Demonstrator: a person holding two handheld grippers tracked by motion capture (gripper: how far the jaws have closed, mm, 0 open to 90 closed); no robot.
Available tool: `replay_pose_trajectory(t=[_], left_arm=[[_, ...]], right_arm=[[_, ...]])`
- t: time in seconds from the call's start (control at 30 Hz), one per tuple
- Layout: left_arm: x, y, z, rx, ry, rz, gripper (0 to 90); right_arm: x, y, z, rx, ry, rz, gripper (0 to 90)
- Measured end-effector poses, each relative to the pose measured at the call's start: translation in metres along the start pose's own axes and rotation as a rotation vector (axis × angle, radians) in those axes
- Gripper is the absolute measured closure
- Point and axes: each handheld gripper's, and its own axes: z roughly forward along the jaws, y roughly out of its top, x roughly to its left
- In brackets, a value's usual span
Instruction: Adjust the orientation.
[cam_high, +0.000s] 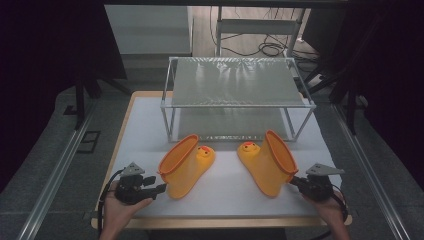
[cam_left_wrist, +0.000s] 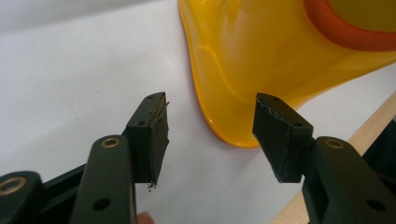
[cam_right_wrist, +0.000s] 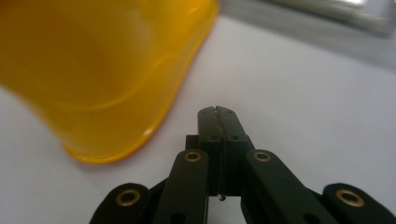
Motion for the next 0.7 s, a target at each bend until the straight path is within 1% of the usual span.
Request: replay_pose_trajectory(t=[0.07, 0.13, 0.17, 0.2, 0.27, 0.3, 0.33, 0.37, 0.47, 0.57, 0.7], left_arm=[[0.000, 0.001, 0.000, 0.002, -0.004, 0.005, 45.5], [0.000, 0.000, 0.000, 0.000, -0.001, 0.001, 45.0], [0.000, 0.000, 0.000, 0.003, -0.001, 0.000, 44.8], [0.000, 0.000, 0.000, 0.003, -0.001, 0.000, 44.7], [0.001, -0.001, 0.000, 0.002, 0.005, 0.003, 44.7], [0.002, -0.001, 0.000, 0.003, 0.005, 0.001, 44.7], [0.002, -0.001, 0.000, 0.001, 0.006, -0.002, 44.7], [0.004, 0.000, -0.002, -0.001, 0.014, 0.001, 44.7], [0.004, 0.000, -0.004, -0.014, 0.017, -0.005, 44.7], [0.004, 0.000, -0.006, -0.017, 0.015, -0.008, 44.7], [0.005, 0.000, -0.006, -0.012, 0.019, -0.007, 44.7]], right_arm=[[0.007, 0.001, 0.005, 0.022, 0.029, -0.027, 89.4], [0.013, 0.002, 0.009, 0.045, 0.065, -0.053, 89.5], [0.016, 0.003, 0.010, 0.054, 0.069, -0.063, 89.5], [0.018, 0.004, 0.010, 0.060, 0.057, -0.069, 89.5], [0.021, 0.005, 0.008, 0.078, 0.069, -0.088, 89.5], [0.021, 0.005, 0.008, 0.078, 0.069, -0.088, 89.5], [0.027, 0.006, 0.009, 0.086, 0.095, -0.112, 89.5], [0.031, 0.007, 0.011, 0.090, 0.108, -0.121, 89.5], [0.042, 0.011, 0.015, 0.096, 0.153, -0.147, 89.5], [0.054, 0.014, 0.024, 0.085, 0.210, -0.151, 89.5], [0.070, 0.020, 0.034, 0.079, 0.225, -0.173, 89.4]])
